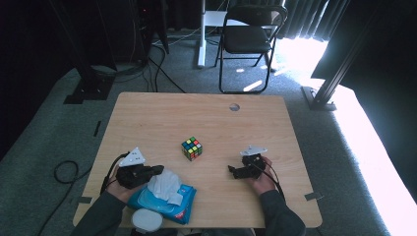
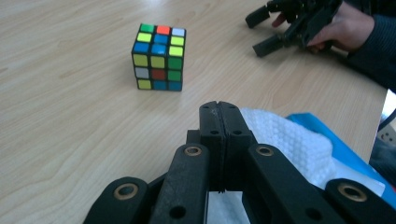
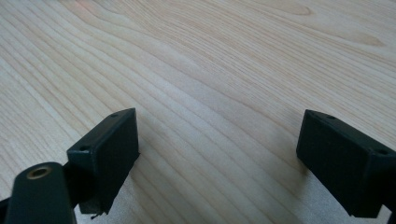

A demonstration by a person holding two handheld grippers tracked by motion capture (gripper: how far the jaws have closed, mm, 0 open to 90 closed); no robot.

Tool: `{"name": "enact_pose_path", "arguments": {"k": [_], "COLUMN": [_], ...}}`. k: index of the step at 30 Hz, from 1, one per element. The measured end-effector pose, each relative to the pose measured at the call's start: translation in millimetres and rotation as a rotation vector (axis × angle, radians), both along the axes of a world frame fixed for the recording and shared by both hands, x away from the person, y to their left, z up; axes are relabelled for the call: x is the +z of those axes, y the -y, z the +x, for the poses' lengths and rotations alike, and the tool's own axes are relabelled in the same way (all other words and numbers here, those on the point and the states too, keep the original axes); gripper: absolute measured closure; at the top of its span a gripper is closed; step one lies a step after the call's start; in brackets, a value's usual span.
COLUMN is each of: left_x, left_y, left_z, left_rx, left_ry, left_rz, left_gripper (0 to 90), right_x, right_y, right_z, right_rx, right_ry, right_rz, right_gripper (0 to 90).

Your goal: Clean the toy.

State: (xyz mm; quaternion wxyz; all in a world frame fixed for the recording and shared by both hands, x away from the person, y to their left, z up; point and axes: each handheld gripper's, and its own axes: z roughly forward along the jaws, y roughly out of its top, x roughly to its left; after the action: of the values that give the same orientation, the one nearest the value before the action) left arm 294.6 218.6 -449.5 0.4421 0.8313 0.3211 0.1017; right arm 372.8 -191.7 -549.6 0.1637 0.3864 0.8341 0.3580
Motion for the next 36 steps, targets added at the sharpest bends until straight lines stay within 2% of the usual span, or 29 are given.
{"name": "enact_pose_path", "arguments": {"k": [12,20,36], "left_x": [12.9,19.2,33.3], "left_y": [-0.7,0.2,-8.0], "left_z": [9.5,15.3,25.2], "left_rx": [0.036,0.042,0.092], "left_ry": [0.034,0.049,0.073], "left_rz": [-0.008,0.006,-0.018], "left_gripper": [89.7,89.7,89.7], "right_x": [0.0,0.0,0.0], "right_y": [0.0,0.1,0.2], "right_z": [0.0,0.0,0.1], "right_rx": [0.0,0.001,0.002], "right_ry": [0.0,0.0,0.001], "right_rz": [0.0,-0.001,-0.002], "right_gripper": [12.7,12.7,12.7]}}
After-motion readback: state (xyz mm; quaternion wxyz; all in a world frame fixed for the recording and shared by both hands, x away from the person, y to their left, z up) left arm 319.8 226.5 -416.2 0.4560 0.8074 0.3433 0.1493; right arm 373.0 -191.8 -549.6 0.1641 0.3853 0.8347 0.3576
